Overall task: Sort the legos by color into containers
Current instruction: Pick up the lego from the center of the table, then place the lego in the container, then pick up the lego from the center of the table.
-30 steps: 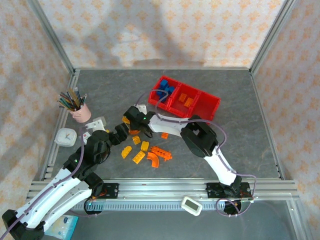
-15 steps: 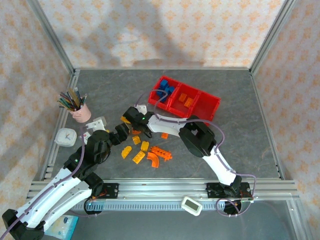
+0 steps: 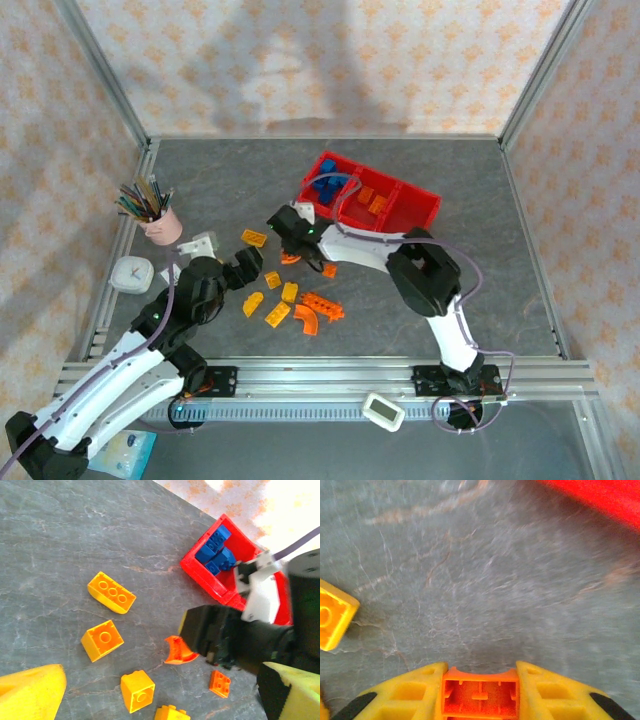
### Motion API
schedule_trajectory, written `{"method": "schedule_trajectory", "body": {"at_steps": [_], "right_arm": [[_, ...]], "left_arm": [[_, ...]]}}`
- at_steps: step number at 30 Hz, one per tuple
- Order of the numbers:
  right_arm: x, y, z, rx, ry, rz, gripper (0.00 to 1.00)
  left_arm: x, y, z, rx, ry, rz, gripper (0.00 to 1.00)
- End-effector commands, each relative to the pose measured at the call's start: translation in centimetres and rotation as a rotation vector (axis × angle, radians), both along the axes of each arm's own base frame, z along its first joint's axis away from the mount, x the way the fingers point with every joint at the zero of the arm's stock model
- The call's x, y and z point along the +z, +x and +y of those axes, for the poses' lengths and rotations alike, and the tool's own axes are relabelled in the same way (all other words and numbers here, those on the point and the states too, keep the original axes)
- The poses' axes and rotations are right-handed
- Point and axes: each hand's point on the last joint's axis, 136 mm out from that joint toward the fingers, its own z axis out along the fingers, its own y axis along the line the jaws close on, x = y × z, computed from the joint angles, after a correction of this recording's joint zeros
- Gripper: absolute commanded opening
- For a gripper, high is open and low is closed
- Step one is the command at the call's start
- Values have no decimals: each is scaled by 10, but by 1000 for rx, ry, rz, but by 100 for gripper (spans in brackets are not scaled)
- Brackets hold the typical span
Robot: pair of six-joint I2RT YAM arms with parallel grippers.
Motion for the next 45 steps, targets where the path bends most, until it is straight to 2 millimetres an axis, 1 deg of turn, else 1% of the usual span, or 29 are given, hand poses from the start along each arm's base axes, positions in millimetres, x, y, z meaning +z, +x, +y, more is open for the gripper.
{"method": "schedule_trajectory", "body": {"at_steps": [1,3,6,9,12,14,17,21,23,26,28,30,33,36,38,40,43,45], "right_arm": [[54,17,-22,-71,89,-97,33],[68,23,-41,-102,93,-125,34],[82,37,-75,-157,82,-151,34],[86,54,-113,-222,60,-163,34],[84,72,-146,-281,30,-170,34],[80,85,-163,-315,2,-173,34],[73,104,-182,-343,-26,-165,34],[69,123,-196,-371,-71,-165,34],[68,128,-199,-378,-83,-166,35],[69,134,-201,-382,-94,-163,45],[75,135,-203,-387,-103,-172,50],[82,134,-203,-383,-95,-181,53],[90,127,-196,-358,-61,-177,54],[96,109,-179,-304,-31,-183,55],[94,92,-165,-265,-25,-178,56],[88,74,-151,-228,-18,-161,57],[72,45,-133,-186,-10,-125,59],[60,23,-116,-147,1,-100,61]], "left_arm": [[24,8,-13,-52,-39,-53,99],[24,11,-20,-78,-42,-50,99],[24,16,-33,-127,-53,-42,99],[22,23,-46,-167,-60,-31,99],[18,31,-57,-201,-55,-16,99],[17,35,-64,-224,-50,-10,99],[17,43,-71,-240,-42,-3,99],[21,49,-78,-255,-39,-8,99],[23,52,-78,-253,-33,-12,99],[26,52,-78,-253,-31,-16,99],[28,52,-78,-256,-30,-21,99],[30,52,-77,-253,-30,-27,99],[34,50,-75,-250,-32,-36,99],[35,47,-72,-245,-33,-37,99],[33,43,-67,-230,-33,-36,99],[30,39,-62,-218,-37,-35,99],[25,31,-56,-204,-49,-31,99],[20,26,-52,-196,-54,-29,99]]}}
